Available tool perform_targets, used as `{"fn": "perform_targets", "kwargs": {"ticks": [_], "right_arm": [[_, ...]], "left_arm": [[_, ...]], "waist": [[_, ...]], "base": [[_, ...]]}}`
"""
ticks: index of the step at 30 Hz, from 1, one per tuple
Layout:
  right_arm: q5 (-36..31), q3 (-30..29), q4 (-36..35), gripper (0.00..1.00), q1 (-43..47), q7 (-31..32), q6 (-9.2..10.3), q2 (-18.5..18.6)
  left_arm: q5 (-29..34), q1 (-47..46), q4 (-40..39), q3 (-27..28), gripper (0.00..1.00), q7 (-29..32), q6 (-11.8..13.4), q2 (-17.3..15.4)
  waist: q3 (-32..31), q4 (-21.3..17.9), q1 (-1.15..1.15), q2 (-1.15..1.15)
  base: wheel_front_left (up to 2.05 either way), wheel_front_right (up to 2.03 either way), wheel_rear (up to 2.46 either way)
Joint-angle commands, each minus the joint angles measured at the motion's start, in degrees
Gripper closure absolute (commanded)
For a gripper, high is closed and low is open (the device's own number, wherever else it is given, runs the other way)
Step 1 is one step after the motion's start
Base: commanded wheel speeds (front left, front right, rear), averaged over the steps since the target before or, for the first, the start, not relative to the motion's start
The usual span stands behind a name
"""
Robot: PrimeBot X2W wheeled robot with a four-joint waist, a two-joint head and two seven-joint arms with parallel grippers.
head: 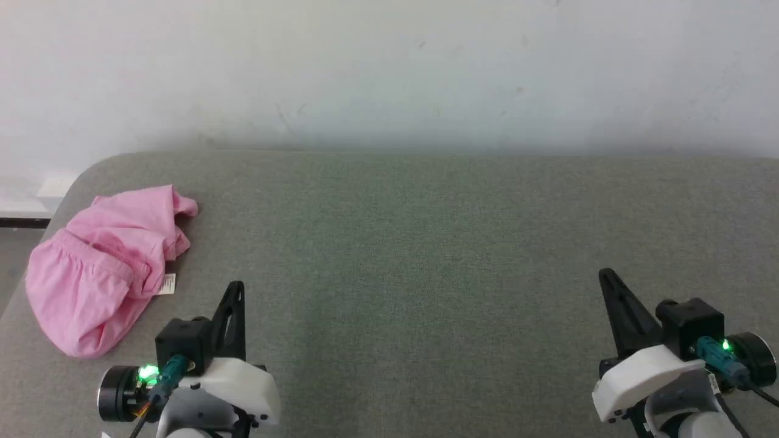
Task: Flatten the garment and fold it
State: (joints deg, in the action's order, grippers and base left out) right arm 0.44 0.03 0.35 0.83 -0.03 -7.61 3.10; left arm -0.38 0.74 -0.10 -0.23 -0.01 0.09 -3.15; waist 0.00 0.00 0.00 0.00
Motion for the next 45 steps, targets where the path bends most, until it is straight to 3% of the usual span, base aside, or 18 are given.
{"fn": "perform_targets", "kwargs": {"ticks": [1, 34, 35, 45], "right_arm": [[-0.44, -0.03, -0.35, 1.0, -0.83, 0.03, 0.12, -0.23], [-0.44, -0.03, -0.35, 1.0, -0.83, 0.03, 0.12, -0.23], [0.0, 0.0, 0.0, 0.0, 0.0, 0.0, 0.0, -0.01], [0.74, -0.37, 0.27, 0.0, 0.1, -0.72, 0.0, 0.03]], "left_arm": [[0.38, -0.74, 0.1, 0.23, 1.0, 0.01, -0.09, 0.27], [0.38, -0.74, 0.1, 0.23, 1.0, 0.01, -0.09, 0.27], [0.0, 0.0, 0.0, 0.0, 0.0, 0.0, 0.0, 0.0], [-0.26, 0.23, -0.09, -0.27, 0.0, -0.72, 0.21, -0.01]], "waist": [[0.0, 0.0, 0.0, 0.0], [0.0, 0.0, 0.0, 0.0], [0.0, 0.0, 0.0, 0.0], [0.05, -0.01, 0.0, 0.0]], "base": [[0.0, 0.0, 0.0], [0.0, 0.0, 0.0], [0.0, 0.0, 0.0], [0.0, 0.0, 0.0]]}}
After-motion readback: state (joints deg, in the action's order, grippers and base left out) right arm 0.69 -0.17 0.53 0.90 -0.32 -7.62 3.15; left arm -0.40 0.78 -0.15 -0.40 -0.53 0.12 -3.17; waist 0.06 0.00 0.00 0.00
